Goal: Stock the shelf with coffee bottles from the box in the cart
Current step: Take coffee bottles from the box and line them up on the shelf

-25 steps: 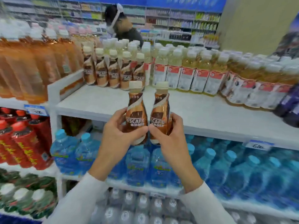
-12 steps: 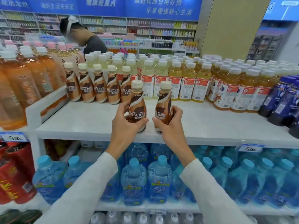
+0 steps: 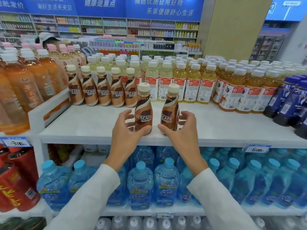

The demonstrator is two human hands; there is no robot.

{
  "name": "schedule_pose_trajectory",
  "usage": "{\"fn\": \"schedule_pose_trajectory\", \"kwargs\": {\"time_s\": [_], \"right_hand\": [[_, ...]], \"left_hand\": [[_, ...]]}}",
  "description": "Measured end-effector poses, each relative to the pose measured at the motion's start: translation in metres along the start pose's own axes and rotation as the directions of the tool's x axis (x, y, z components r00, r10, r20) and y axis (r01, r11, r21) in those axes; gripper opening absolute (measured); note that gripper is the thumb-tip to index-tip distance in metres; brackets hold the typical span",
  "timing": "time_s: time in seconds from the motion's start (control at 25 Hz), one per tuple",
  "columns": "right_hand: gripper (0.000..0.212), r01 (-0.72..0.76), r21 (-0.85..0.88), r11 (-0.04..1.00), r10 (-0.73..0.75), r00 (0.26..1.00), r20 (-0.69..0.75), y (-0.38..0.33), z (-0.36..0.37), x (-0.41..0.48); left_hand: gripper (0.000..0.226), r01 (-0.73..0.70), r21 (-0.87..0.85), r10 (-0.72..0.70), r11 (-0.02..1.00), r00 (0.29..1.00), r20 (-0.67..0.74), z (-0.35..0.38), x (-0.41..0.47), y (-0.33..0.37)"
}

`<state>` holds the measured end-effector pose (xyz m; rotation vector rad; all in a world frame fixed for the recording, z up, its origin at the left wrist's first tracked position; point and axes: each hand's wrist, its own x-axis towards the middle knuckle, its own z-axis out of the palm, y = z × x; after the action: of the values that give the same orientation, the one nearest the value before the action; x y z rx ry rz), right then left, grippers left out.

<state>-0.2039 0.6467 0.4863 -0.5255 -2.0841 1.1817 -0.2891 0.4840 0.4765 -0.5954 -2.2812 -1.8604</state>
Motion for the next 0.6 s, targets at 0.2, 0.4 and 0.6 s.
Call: {"fn": "schedule_pose_trajectory", "kwargs": {"time_s": [0.2, 0.4, 0.6], "right_hand": [[0.067, -0.002, 0.027, 1.0, -0.001, 0.994, 0.11, -0.001, 0.0, 0.008], [0.062, 0.012, 0.106, 0.994, -0.045, 0.949, 0.312, 0.0, -0.005, 0.012], [0.061, 0.015, 0.171, 0.985, -0.053, 0.975, 0.217, 0.001, 0.0, 0.0]], "left_hand": [[0.062, -0.004, 0.019, 0.004, 1.0, 1.0, -0.007, 0.004, -0.003, 0.005], [0.061, -0.02, 0.054, 0.022, 0.998, 0.999, -0.033, 0.008, -0.005, 0.007], [0.061, -0.023, 0.084, 0.03, 0.996, 0.997, -0.073, 0.012, -0.007, 0.006]]}}
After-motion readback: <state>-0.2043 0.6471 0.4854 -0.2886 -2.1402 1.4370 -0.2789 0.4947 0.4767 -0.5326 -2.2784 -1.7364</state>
